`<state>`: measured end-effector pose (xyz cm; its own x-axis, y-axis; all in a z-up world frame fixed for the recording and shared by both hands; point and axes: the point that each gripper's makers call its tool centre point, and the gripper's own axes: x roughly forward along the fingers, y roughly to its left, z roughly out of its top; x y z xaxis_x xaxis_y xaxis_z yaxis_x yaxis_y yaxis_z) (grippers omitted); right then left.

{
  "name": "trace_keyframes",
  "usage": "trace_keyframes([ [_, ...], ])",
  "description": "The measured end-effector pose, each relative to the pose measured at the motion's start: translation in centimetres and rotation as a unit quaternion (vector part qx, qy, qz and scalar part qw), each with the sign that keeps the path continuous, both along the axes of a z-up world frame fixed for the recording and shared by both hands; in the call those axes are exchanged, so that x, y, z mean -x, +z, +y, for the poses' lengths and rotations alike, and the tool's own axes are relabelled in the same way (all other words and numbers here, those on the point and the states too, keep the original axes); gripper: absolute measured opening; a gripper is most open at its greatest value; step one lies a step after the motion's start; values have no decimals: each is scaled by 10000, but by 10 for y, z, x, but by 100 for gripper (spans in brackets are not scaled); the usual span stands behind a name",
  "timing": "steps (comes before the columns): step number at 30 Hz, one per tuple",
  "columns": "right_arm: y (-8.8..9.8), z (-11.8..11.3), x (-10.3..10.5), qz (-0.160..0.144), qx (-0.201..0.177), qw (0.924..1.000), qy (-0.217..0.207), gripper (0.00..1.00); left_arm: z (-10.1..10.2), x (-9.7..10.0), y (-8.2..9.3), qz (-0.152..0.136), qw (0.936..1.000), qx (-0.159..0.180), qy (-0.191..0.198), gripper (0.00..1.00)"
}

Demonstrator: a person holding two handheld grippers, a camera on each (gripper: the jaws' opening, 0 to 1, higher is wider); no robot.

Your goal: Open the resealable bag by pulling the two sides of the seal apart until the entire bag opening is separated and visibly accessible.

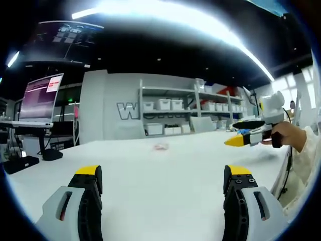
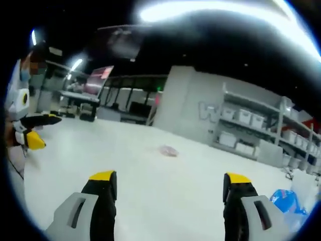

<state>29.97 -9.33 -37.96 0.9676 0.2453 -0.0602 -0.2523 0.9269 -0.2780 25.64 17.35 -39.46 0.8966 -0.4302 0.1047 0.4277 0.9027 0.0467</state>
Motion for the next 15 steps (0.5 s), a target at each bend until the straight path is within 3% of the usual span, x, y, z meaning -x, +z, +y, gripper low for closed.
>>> trace_keyframes([
  [4, 3, -6, 9, 30, -143, 9999, -26, 88, 2, -1, 2, -12, 10000, -6, 16, 100],
  [11, 7, -16, 25, -25, -57, 9995, -320, 88, 1, -2, 6, -68, 10000, -8, 21, 100],
  [15, 3, -22, 33, -7, -283, 9985, -469, 88, 2, -2, 4, -51, 10000, 7, 26, 100],
])
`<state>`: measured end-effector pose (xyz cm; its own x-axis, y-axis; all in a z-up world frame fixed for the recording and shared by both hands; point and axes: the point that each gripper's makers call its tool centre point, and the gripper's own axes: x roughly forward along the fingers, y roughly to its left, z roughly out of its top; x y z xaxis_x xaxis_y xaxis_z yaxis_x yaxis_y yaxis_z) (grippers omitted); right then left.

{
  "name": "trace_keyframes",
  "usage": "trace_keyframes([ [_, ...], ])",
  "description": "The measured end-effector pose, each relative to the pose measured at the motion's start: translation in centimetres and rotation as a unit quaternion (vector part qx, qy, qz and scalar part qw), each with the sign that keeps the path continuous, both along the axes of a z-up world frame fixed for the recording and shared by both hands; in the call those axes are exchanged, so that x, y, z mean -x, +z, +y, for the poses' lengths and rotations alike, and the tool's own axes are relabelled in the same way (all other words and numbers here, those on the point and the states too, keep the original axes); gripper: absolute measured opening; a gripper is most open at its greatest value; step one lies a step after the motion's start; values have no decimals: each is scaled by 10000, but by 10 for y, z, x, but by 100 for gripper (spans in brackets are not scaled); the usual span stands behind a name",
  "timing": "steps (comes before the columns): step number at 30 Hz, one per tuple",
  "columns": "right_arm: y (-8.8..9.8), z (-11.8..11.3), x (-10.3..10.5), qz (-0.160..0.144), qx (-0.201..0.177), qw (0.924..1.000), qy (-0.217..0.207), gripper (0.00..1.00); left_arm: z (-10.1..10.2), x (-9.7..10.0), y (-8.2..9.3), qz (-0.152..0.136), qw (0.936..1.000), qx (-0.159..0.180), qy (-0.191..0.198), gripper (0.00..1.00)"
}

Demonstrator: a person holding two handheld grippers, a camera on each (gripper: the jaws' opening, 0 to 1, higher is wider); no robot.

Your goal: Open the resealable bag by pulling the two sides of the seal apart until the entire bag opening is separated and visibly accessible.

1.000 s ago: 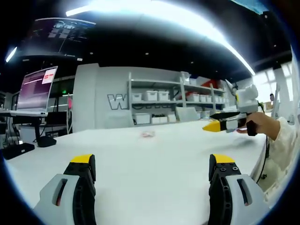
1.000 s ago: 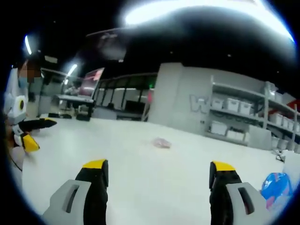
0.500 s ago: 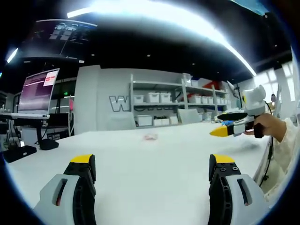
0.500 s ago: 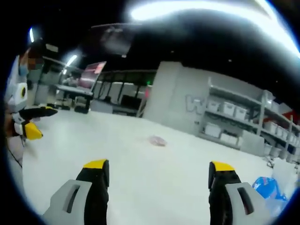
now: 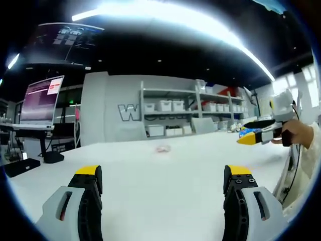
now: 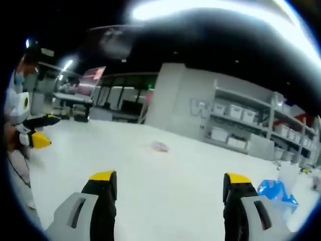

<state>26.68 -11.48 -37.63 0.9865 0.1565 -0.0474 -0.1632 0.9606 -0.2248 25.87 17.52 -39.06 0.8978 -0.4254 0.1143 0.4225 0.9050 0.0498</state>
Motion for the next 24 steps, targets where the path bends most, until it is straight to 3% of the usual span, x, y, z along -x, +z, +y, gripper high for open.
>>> trace_keyframes([
  [11, -4, -10, 18, -156, -277, 9992, -254, 86, 7, -6, -6, 180, 9997, -2, 182, 100],
  [24, -1, -16, 28, -285, -132, 9989, -362, 87, -3, -8, 2, 117, 9998, -100, 142, 100],
])
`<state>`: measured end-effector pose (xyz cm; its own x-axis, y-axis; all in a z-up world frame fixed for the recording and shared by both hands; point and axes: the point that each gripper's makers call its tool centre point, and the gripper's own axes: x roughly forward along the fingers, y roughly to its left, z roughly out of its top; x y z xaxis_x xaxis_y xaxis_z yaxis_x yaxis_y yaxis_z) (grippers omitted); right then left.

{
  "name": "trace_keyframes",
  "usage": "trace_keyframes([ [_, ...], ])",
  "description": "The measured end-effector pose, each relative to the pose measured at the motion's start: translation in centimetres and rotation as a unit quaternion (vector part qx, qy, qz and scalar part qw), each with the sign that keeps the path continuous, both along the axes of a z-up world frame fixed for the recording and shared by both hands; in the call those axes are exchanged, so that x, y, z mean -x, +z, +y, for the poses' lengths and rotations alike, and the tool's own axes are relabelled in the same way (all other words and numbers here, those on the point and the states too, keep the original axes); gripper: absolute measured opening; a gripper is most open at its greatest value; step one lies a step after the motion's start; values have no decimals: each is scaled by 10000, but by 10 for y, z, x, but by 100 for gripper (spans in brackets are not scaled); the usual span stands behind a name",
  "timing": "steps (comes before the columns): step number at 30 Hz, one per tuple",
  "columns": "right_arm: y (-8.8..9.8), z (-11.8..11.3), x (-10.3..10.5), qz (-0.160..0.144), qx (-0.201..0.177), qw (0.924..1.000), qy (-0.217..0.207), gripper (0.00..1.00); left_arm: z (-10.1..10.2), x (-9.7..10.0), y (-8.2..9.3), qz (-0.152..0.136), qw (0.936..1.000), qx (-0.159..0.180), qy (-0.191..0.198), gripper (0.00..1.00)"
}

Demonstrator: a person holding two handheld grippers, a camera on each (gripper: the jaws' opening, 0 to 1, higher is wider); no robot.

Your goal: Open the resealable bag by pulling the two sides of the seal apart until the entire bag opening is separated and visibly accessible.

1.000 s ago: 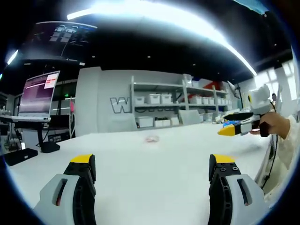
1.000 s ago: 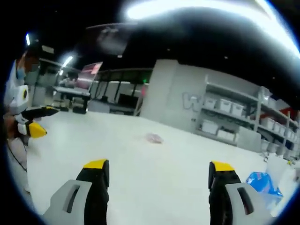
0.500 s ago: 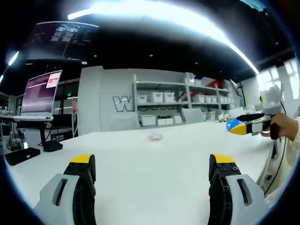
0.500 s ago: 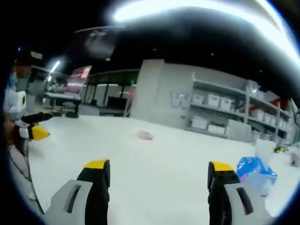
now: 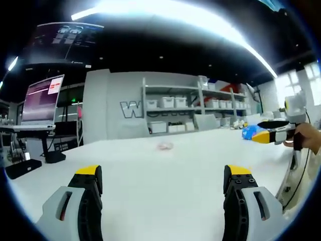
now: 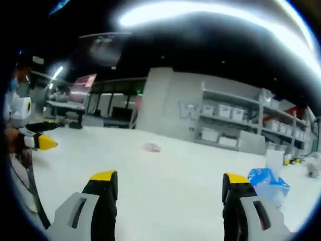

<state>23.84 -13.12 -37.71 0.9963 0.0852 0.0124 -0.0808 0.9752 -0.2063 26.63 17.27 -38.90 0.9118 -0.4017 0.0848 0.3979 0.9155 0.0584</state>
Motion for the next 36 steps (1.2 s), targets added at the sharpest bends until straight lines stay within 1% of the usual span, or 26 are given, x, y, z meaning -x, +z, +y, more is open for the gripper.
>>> trace_keyframes([
  [2, 0, -2, 0, 4, 14, 10000, -30, 87, -2, -1, 0, -7, 10000, -10, -12, 100],
  [7, -1, -6, 1, 19, -104, 9999, -70, 87, -5, -1, 1, -12, 10000, -29, -35, 100],
  [10, -1, -5, 2, 14, -75, 9999, -75, 87, -5, 1, 3, -43, 10000, -14, -56, 100],
  [15, -5, -1, 1, 67, -41, 10000, -51, 87, -3, 2, -1, 36, 9999, 88, -60, 100],
  [21, -8, 1, 2, 109, -23, 9999, -46, 86, -4, 3, -5, 77, 9999, 39, -90, 100],
  [27, -10, -1, 1, 151, -11, 9999, -65, 86, -5, 1, -2, 47, 9999, 35, -104, 100],
  [33, -14, 1, 1, 237, 56, 9997, -21, 86, -9, 1, -5, 90, 9999, -4, -147, 100],
  [36, -13, 0, 1, 202, 15, 9998, -29, 86, -10, 0, -5, 105, 9998, -35, -155, 100],
])
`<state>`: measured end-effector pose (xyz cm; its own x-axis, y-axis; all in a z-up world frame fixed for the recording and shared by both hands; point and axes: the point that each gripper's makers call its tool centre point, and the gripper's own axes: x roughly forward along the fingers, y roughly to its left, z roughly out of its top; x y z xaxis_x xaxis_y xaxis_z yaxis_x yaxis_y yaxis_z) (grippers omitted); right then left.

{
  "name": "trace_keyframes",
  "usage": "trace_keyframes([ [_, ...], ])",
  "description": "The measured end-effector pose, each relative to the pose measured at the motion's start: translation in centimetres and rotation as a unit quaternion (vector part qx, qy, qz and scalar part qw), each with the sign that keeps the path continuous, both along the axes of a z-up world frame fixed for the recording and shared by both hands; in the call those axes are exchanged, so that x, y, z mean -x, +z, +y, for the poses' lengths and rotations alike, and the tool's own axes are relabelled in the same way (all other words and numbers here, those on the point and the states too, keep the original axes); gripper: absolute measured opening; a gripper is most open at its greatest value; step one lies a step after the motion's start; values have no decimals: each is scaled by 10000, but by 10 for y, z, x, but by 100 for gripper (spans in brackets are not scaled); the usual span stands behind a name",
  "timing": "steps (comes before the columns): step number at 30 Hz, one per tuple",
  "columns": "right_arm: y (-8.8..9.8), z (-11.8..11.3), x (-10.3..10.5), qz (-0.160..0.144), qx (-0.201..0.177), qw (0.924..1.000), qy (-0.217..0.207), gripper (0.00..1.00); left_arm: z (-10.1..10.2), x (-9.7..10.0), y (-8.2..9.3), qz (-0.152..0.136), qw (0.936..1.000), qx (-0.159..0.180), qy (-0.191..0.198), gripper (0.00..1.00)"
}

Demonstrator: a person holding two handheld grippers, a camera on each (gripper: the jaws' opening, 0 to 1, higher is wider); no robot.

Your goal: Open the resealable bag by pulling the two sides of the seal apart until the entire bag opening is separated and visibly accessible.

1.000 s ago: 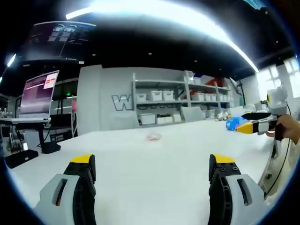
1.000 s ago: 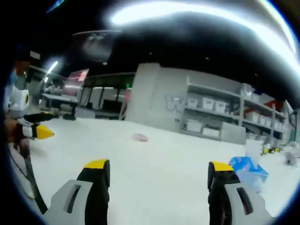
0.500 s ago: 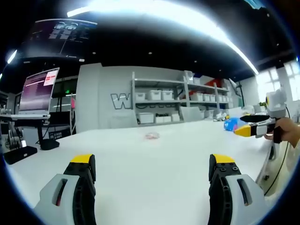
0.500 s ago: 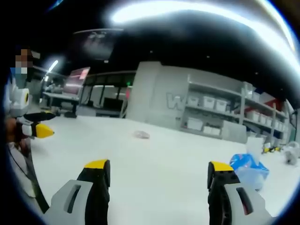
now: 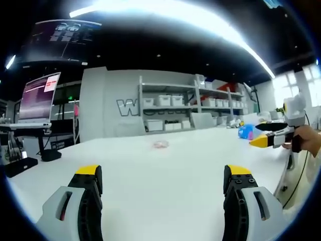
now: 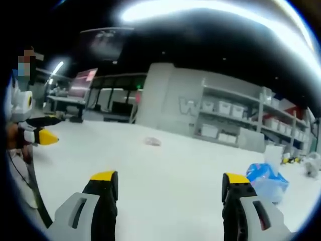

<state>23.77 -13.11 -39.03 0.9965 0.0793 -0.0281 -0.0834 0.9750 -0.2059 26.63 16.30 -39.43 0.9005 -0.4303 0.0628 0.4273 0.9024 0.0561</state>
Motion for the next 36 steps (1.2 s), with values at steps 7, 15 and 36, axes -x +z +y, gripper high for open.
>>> trace_keyframes([
  [7, 0, -1, 1, -9, -20, 10000, -11, 86, -2, 0, -1, 3, 10000, -21, -13, 99],
  [15, -1, -2, 1, -12, -33, 10000, -29, 86, -2, -1, -3, 14, 10000, -27, -14, 99],
  [36, -10, -3, 3, 111, 31, 9999, -71, 86, -3, 2, -9, 91, 9999, -75, -31, 98],
])
